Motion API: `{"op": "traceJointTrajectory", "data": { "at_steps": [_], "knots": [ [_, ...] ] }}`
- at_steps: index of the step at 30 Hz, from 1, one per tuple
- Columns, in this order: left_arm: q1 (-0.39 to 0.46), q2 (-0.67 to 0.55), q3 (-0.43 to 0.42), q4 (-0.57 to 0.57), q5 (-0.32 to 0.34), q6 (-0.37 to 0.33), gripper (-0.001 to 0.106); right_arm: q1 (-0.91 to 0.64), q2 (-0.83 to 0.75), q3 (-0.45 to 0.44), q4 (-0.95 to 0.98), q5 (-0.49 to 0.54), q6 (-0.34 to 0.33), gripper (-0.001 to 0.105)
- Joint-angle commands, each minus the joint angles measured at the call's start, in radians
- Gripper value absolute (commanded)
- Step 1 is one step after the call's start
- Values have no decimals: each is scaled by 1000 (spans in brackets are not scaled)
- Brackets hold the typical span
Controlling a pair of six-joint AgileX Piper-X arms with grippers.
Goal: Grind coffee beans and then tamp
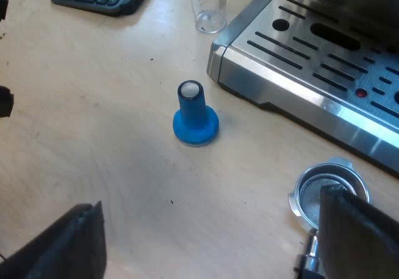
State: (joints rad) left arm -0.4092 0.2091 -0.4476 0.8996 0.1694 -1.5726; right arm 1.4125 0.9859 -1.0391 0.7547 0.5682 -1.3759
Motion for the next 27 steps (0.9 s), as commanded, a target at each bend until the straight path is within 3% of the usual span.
{"op": "traceJointTrajectory", "data": {
  "at_steps": [1, 13, 27],
  "knots": [
    [-5, 15, -8, -29, -18, 2, 87, -2, -6, -10, -5, 6, -19, 70],
    [-5, 304, -8, -224, -16, 2, 87, -2, -6, -8, -11, 6, -19, 70],
    [-5, 591, -8, -421, 57, 2, 87, -2, -6, -8, -11, 6, -19, 70]
  ]
}}
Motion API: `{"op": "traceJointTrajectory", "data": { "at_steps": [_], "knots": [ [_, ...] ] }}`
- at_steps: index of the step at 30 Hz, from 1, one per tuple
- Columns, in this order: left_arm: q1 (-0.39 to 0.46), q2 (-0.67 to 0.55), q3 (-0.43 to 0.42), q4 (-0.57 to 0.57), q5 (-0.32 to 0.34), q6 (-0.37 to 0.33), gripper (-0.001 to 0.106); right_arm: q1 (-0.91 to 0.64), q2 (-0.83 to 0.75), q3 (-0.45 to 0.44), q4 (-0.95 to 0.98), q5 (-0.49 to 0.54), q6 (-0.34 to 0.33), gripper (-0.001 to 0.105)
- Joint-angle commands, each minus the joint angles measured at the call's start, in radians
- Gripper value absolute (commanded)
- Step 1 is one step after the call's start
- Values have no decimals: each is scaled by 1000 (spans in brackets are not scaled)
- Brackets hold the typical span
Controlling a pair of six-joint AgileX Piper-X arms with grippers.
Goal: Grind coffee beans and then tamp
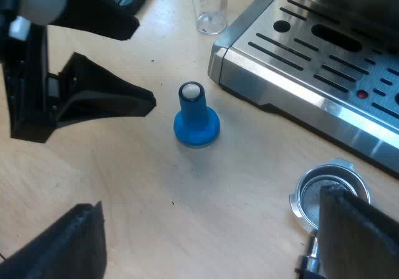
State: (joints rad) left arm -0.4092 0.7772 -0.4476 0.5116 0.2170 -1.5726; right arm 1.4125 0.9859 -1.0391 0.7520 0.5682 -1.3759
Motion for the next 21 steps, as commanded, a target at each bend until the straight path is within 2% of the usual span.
{"op": "traceJointTrajectory", "data": {
  "at_steps": [1, 6, 10, 11, 21],
  "knots": [
    [-5, 33, -8, -45, 11, 2, 87, -2, -6, -8, -8, 6, -19, 70],
    [-5, 133, -8, -170, 49, 2, 87, -2, -6, -8, -8, 4, -19, 70],
    [-5, 169, -8, -188, 49, 2, 87, -2, -6, -8, -8, 4, -19, 70],
    [-5, 229, -8, -200, 49, 2, 87, -2, -6, -8, -8, 4, -19, 70],
    [-5, 381, -8, -306, 49, 2, 87, -2, -6, -8, -8, 4, -19, 70]
  ]
}}
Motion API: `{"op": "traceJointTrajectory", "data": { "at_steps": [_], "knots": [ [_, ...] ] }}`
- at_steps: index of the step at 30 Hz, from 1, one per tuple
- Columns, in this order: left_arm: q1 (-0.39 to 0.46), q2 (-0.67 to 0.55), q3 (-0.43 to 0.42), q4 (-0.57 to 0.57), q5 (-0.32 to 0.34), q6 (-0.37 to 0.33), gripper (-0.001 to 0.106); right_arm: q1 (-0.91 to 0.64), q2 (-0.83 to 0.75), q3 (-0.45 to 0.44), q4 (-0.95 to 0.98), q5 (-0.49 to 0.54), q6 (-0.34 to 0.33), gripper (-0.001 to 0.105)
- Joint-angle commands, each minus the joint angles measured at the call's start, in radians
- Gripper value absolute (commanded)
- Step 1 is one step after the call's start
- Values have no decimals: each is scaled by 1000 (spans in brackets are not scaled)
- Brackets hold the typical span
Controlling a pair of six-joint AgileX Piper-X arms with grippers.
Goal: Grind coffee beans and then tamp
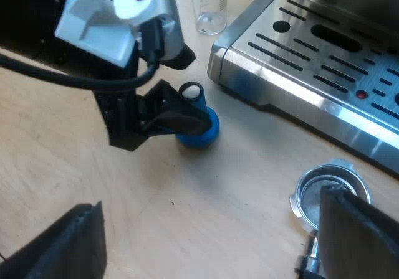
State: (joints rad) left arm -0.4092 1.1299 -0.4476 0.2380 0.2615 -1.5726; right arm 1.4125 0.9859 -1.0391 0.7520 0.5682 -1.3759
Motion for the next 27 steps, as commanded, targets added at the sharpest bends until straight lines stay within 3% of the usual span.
{"op": "traceJointTrajectory", "data": {
  "at_steps": [1, 10, 13, 15, 17, 18, 19, 22, 27],
  "knots": [
    [-5, 44, -8, -43, 4, 2, 87, -2, -6, -8, -8, 4, -19, 70],
    [-5, 130, -8, -87, 2, 2, 87, -2, -6, -8, -8, 4, -19, 70],
    [-5, 135, -8, -87, -8, 2, 80, -2, -6, -8, -8, 4, -19, 70],
    [-5, 135, -8, -87, -20, 2, 67, -2, -6, -8, -8, 4, -19, 70],
    [-5, 135, -8, -87, -20, 2, 66, -2, -6, -8, -8, 4, -19, 70],
    [-5, 135, -8, -87, -19, 2, 45, -2, -6, -8, -8, 4, -19, 70],
    [-5, 135, -8, -87, -19, 2, 39, -2, -6, -8, -8, 4, -19, 70],
    [-5, 135, -8, -87, -19, 2, 25, -2, -6, -8, -8, 4, -19, 70],
    [-5, 135, -8, -84, -16, 2, 11, -2, -6, -8, -8, 4, -19, 70]
  ]
}}
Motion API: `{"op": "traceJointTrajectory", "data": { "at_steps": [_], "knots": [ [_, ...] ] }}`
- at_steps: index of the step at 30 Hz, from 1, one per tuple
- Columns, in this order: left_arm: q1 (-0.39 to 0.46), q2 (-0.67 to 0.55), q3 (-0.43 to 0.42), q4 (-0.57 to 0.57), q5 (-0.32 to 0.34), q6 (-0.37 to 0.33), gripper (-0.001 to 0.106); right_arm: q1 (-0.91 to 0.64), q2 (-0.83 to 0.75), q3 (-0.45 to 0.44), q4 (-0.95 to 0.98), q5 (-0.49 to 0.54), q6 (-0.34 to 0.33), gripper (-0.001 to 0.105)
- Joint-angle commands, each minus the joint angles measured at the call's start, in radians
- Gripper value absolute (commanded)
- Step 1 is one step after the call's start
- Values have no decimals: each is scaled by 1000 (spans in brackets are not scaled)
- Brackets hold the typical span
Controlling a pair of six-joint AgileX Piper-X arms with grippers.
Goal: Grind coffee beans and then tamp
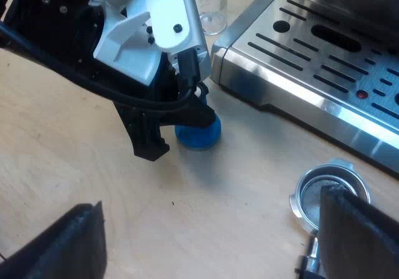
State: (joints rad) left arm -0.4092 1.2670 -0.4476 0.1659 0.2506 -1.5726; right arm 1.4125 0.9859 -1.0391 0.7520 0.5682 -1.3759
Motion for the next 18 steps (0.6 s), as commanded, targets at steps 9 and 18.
{"op": "traceJointTrajectory", "data": {
  "at_steps": [9, 18],
  "knots": [
    [-5, -103, -11, 65, 24, 2, 0, -2, -6, -8, -6, 4, -17, 70],
    [-5, -288, -11, 198, 38, 2, 0, -92, -29, -8, 118, -13, -7, 70]
  ]
}}
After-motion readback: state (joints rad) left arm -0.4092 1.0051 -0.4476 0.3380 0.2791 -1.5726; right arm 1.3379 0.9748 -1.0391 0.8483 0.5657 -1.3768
